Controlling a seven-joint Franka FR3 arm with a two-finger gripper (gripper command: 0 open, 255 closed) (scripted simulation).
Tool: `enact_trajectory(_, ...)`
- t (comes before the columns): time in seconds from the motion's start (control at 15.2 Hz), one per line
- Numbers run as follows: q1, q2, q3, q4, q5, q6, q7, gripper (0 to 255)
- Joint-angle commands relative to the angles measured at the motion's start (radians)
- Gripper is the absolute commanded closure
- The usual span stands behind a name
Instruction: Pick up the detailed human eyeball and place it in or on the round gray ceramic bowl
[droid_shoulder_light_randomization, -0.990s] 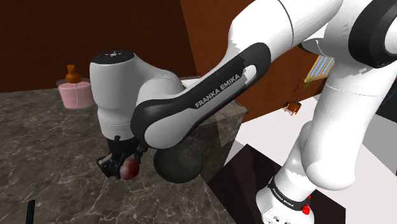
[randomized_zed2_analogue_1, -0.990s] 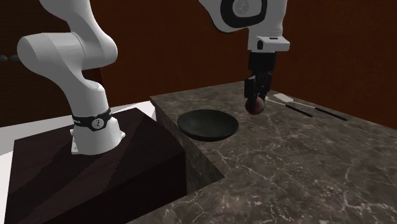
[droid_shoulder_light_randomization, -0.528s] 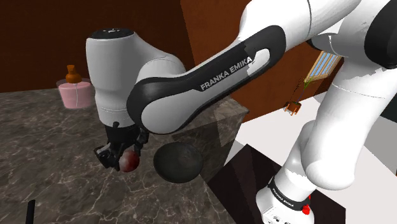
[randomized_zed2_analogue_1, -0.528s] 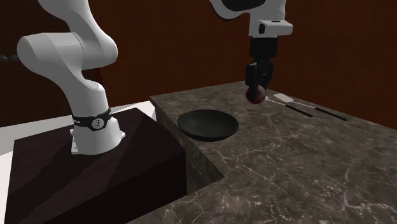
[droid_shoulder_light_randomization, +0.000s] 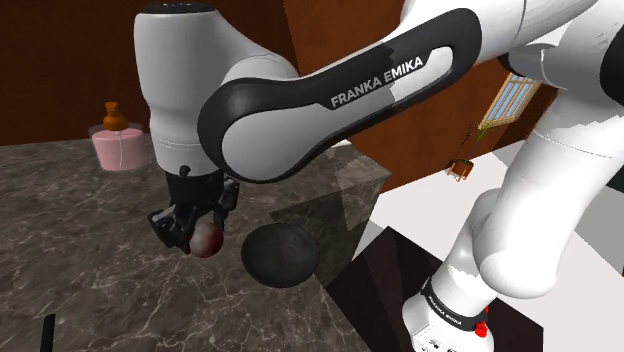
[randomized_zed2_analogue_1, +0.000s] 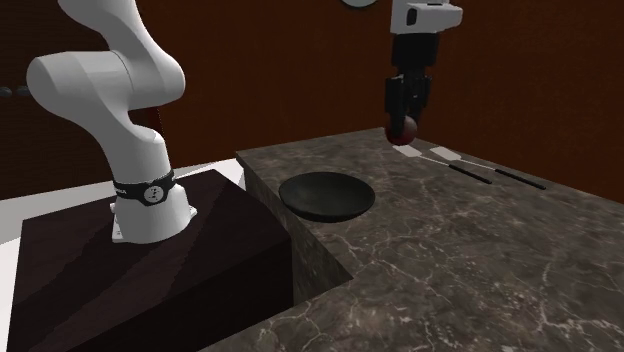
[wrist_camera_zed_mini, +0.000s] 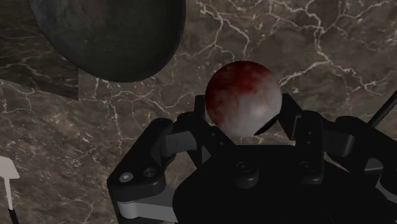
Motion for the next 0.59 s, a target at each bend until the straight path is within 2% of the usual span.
enact_trajectory(0.0,-0.017,-0.066,-0.009,-0.061,0.043,0.009,-0.047,255)
enact_trajectory(0.26,-0.034,-0.23,-0.051,-0.221,0.139,0.03,-0.164,255)
enact_trajectory(0.53,-0.028,-0.383,-0.116,-0.363,0.208,0.031,-0.275,255)
